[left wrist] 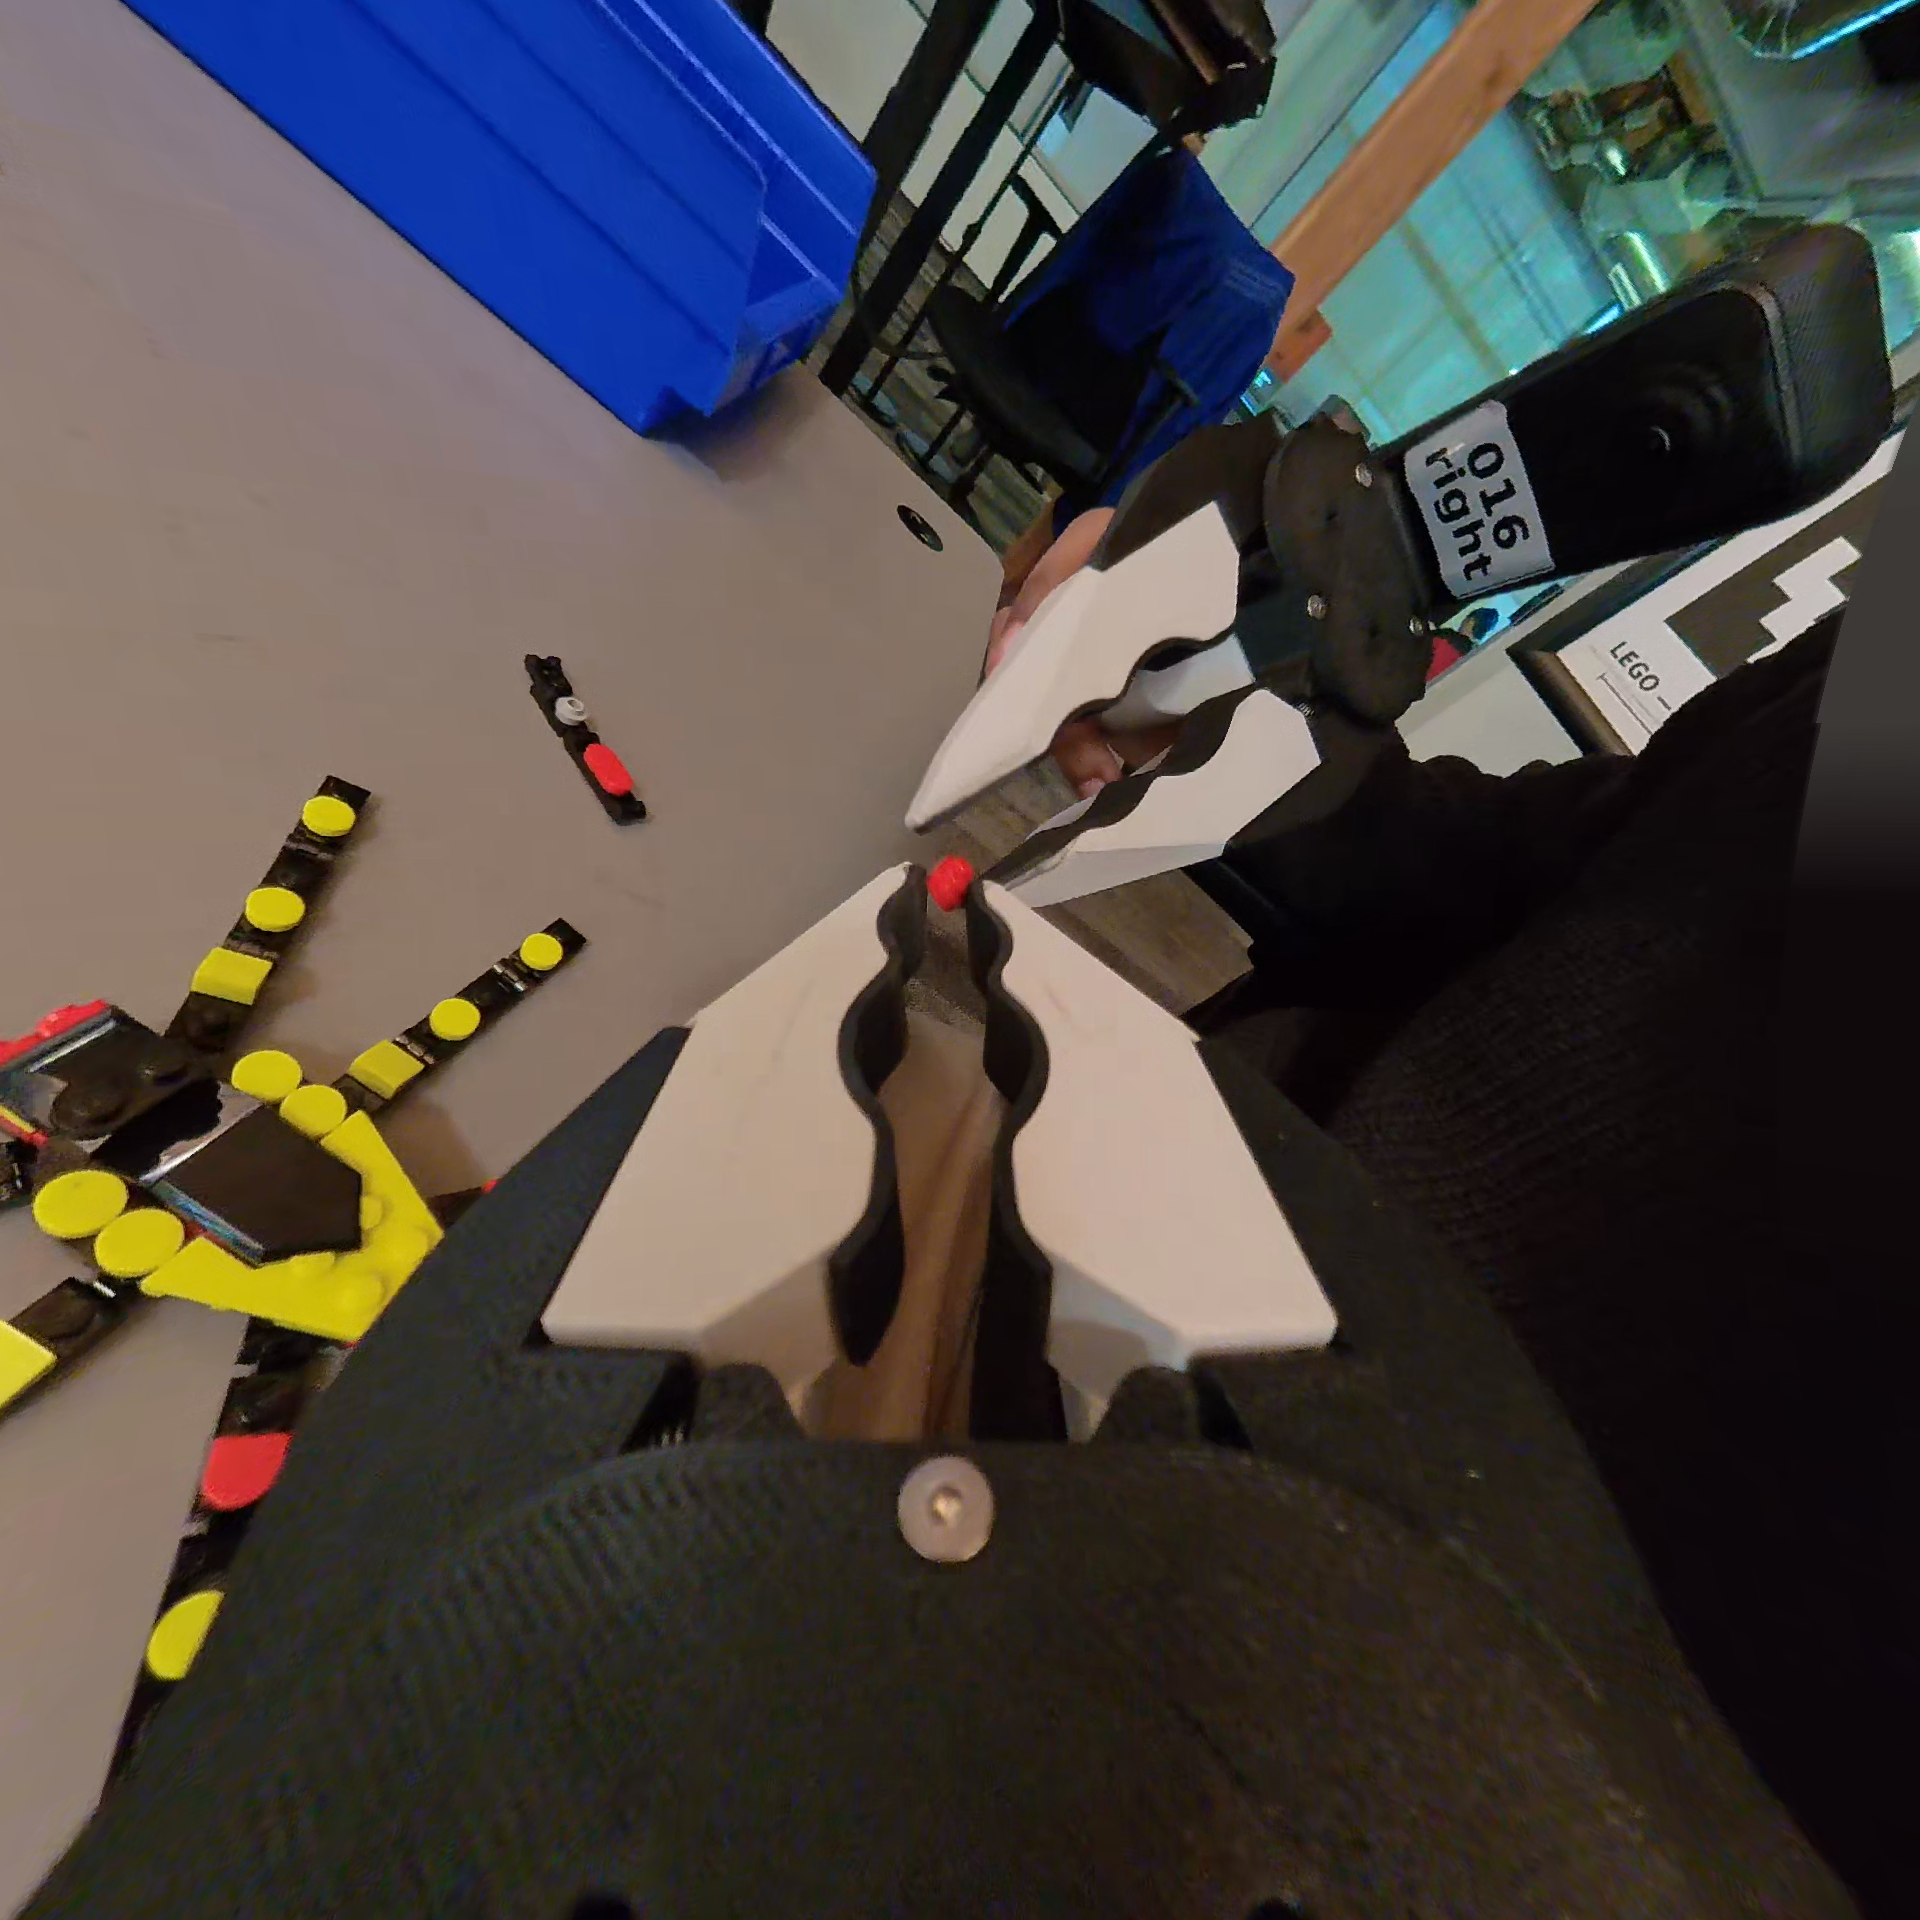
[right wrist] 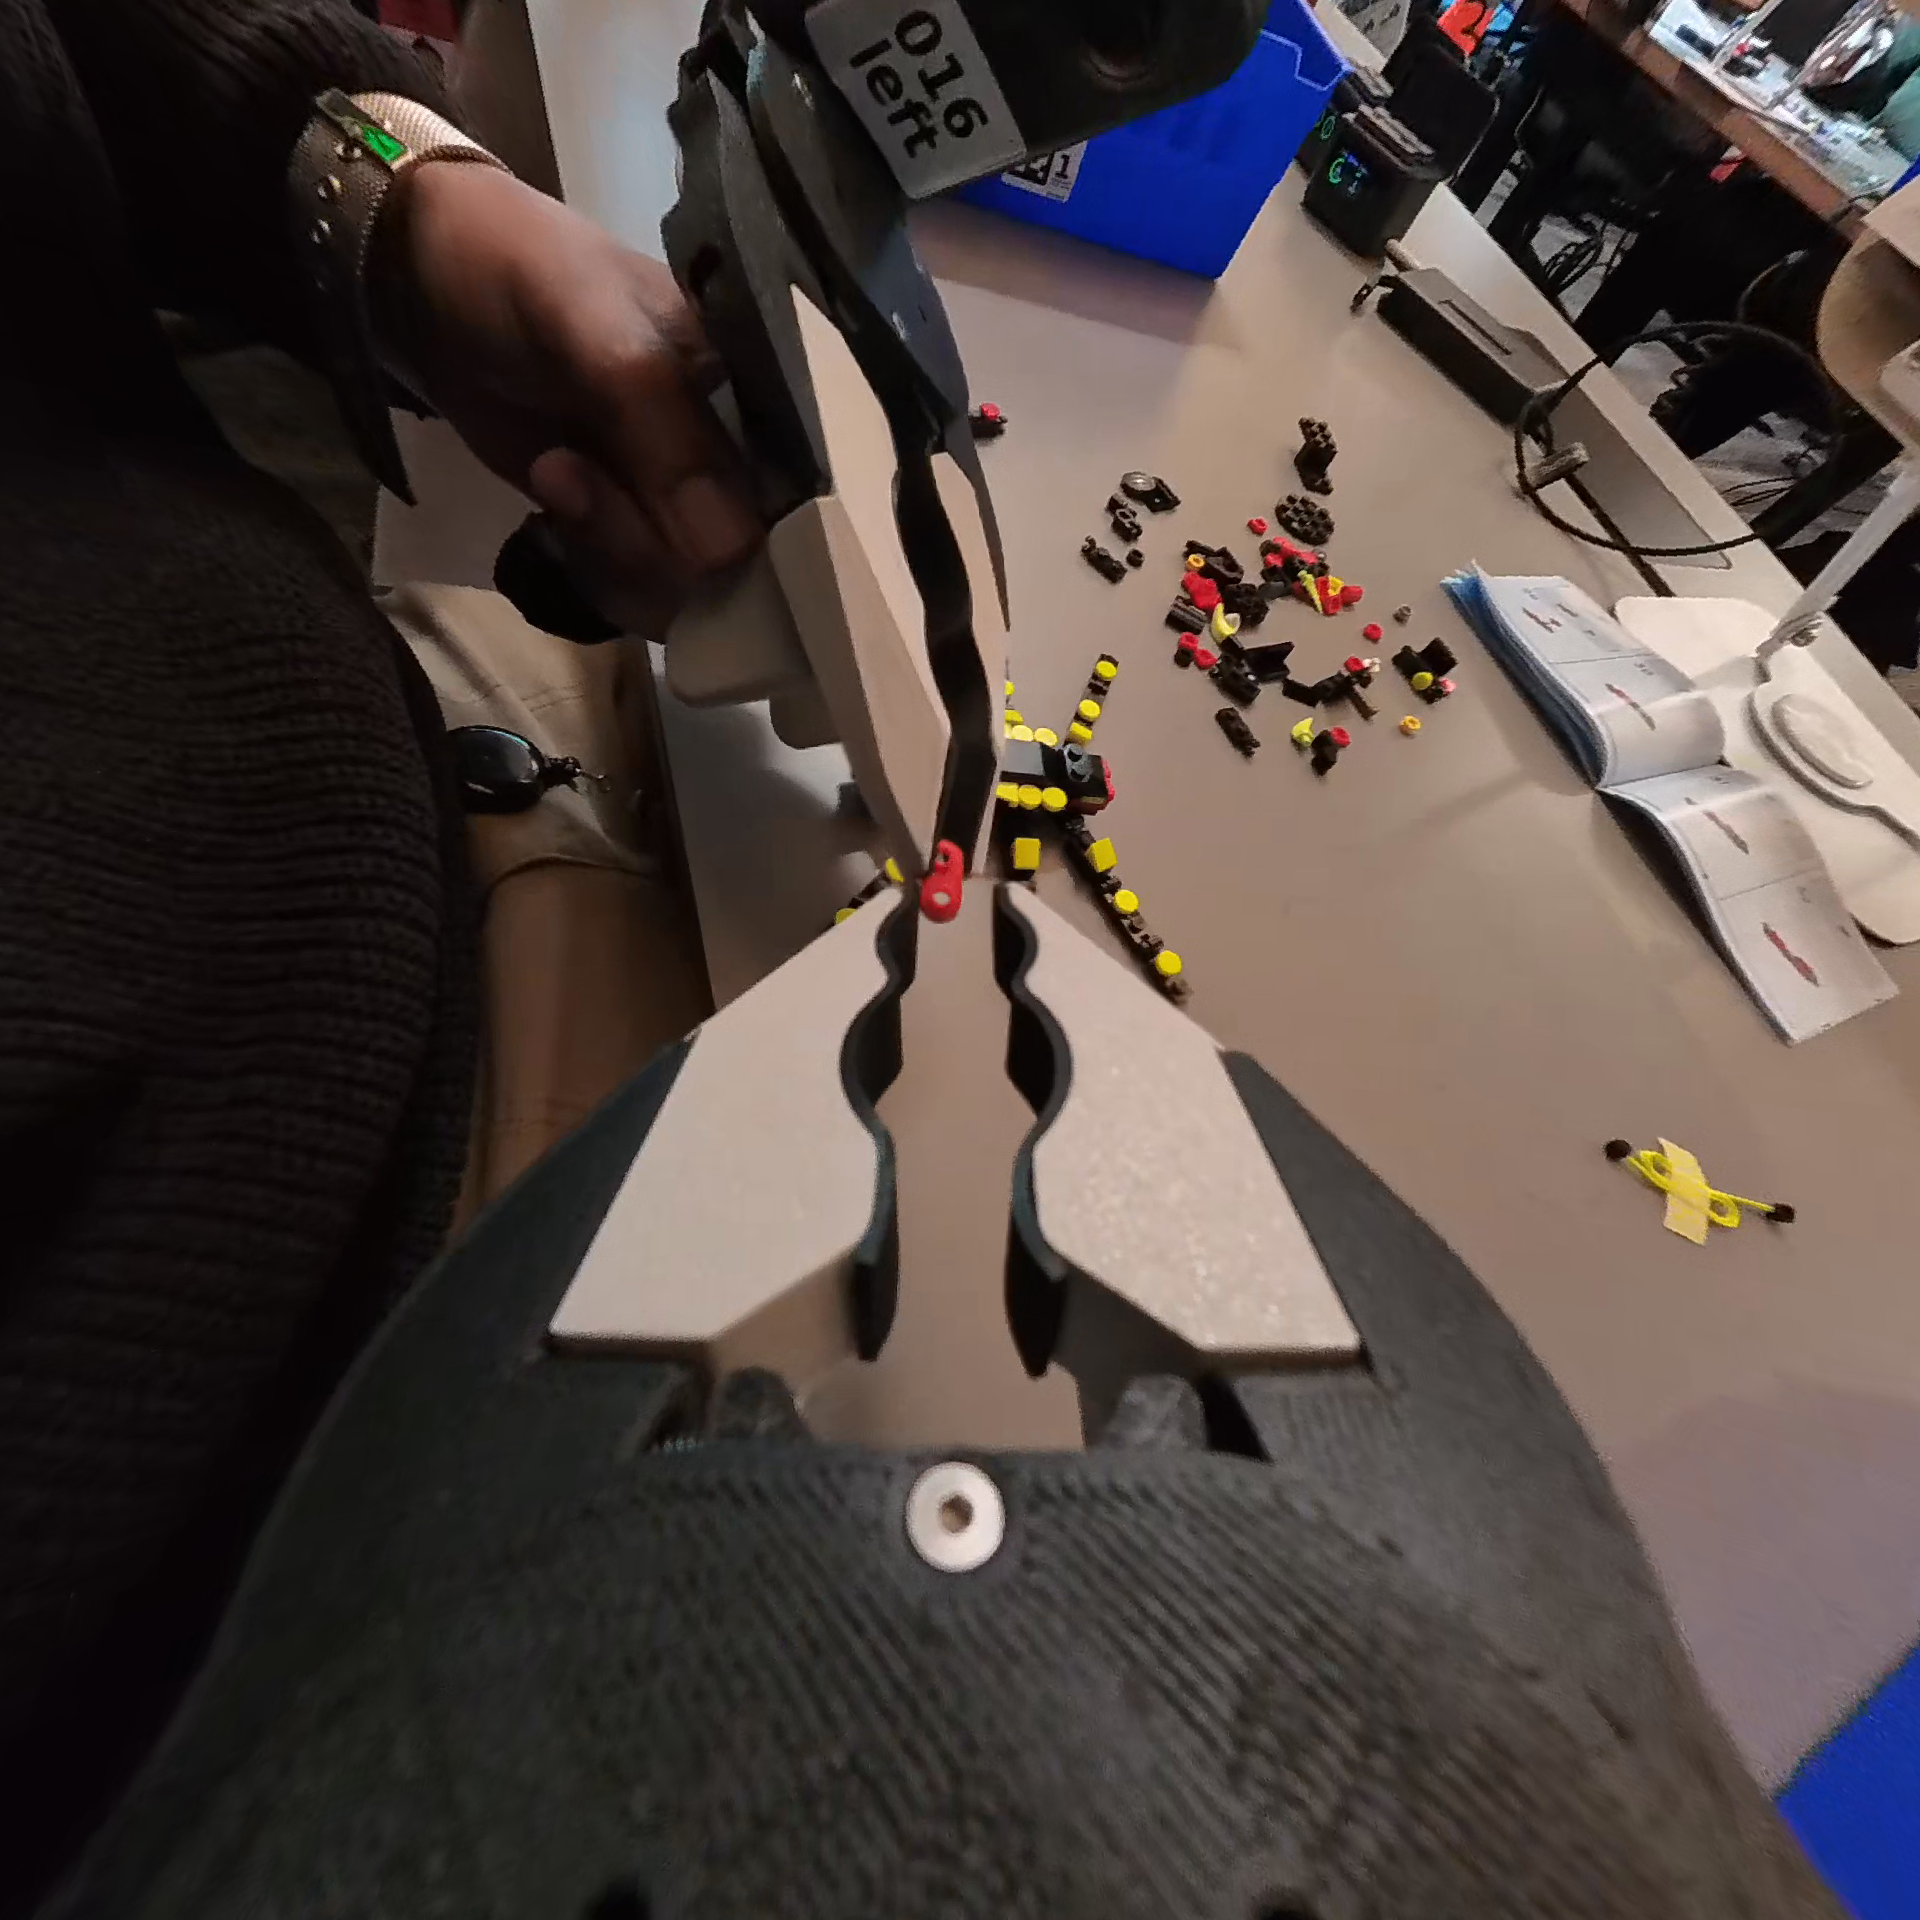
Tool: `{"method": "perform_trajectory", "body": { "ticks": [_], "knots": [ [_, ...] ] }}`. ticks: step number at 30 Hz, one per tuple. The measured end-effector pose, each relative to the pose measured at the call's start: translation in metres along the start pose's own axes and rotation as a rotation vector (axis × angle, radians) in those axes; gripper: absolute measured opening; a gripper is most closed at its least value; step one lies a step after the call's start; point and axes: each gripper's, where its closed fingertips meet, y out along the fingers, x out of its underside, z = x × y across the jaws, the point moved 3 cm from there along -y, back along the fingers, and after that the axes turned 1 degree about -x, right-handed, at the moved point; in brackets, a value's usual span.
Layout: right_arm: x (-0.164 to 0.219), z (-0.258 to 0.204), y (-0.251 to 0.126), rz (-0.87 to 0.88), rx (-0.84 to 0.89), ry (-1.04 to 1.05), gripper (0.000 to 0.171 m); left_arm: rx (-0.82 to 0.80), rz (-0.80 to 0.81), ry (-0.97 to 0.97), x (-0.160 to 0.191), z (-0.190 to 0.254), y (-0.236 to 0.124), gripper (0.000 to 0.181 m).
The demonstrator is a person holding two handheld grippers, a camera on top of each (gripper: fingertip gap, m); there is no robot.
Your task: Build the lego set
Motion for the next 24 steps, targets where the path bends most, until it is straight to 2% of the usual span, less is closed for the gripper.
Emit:
{"method": "perform_trajectory", "body": {
  "ticks": [2, 7, 14, 18, 20, 24],
  "knots": [
    [0.001, -0.002, 0.0, 0.0, -0.025, 0.01, 0.006, 0.001, -0.003, 0.002, 0.0, 0.0, 0.001, 0.005],
    [0.005, 0.003, -0.005, 0.001, -0.037, 0.062, 0.006, -0.01, -0.019, 0.022, 0.003, -0.001, 0.002, 0.008],
    [0.056, 0.051, -0.038, -0.172, 0.153, 0.205, 0.006, -0.302, -0.09, 0.128, -0.003, -0.026, 0.017, 0.035],
    [0.079, 0.055, -0.051, -0.256, 0.196, 0.238, 0.006, -0.517, -0.231, 0.236, -0.015, -0.054, 0.04, 0.032],
    [0.084, 0.055, -0.054, -0.276, 0.205, 0.243, 0.006, -0.544, -0.265, 0.274, -0.023, -0.061, 0.056, 0.026],
    [0.084, 0.053, -0.054, -0.259, 0.191, 0.28, 0.006, -0.542, -0.357, 0.273, -0.021, -0.071, 0.085, 0.027]
  ]
}}
